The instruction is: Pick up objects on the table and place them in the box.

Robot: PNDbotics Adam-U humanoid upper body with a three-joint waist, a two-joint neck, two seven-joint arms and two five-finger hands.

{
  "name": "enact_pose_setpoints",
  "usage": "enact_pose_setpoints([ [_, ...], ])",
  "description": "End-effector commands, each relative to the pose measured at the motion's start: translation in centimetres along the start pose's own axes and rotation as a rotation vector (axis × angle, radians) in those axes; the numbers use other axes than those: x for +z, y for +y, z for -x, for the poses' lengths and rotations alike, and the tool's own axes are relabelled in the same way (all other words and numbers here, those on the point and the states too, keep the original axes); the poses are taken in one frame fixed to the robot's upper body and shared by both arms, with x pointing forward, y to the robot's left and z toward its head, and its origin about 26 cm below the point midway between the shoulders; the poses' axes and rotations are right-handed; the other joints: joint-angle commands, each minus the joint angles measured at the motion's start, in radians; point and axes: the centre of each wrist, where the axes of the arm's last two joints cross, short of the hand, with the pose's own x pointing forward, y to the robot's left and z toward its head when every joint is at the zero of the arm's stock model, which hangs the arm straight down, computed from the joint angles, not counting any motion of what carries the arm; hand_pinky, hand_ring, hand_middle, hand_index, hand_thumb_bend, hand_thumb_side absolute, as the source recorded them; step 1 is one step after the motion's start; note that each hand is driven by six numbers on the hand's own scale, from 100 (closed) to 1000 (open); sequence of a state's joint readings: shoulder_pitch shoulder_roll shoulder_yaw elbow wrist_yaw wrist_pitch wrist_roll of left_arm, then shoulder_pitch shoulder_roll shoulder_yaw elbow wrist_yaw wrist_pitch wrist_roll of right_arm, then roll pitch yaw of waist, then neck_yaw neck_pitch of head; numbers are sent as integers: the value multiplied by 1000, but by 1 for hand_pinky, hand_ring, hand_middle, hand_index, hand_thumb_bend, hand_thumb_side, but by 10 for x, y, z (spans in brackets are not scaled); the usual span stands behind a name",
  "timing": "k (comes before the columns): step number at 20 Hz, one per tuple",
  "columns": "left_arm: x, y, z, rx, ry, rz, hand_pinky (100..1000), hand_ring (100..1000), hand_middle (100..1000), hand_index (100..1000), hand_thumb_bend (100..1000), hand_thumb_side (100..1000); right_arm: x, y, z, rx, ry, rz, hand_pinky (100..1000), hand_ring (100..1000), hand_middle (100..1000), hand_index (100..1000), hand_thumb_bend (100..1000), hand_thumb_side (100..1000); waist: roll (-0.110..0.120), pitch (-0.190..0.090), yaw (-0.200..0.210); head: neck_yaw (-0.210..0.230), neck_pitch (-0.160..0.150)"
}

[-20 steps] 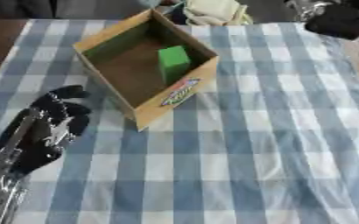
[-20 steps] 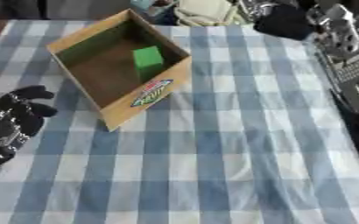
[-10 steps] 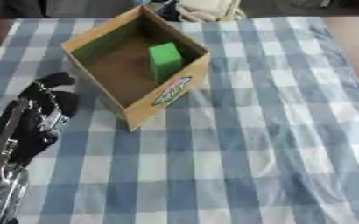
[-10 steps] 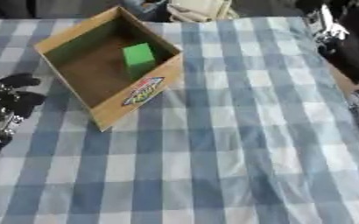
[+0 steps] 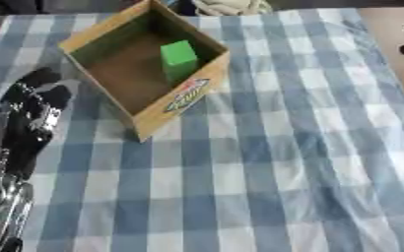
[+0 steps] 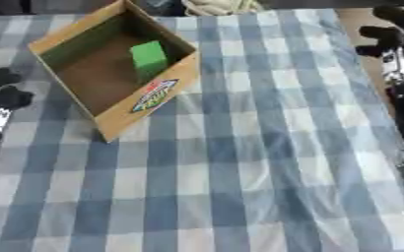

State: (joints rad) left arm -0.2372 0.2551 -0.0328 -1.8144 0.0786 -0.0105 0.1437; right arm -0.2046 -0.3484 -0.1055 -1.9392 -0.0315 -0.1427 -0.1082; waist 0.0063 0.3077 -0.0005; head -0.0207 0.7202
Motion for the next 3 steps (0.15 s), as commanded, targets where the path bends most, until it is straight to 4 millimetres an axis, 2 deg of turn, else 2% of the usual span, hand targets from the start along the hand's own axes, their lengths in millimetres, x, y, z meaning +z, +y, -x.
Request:
enact_pose_setpoints([
  [1, 1, 1, 0, 13, 3, -25, 764, 671, 743, 835, 505, 535, 6, -1, -1, 20, 9, 47, 725, 802, 844, 857, 100, 709, 3, -20, -1, -1, 28],
  [3, 4, 1, 3, 16, 16, -32, 764, 670, 743, 834, 506, 538, 12, 2, 2, 18, 31, 65, 724, 801, 844, 856, 100, 718, 3, -23, -2, 0, 42],
])
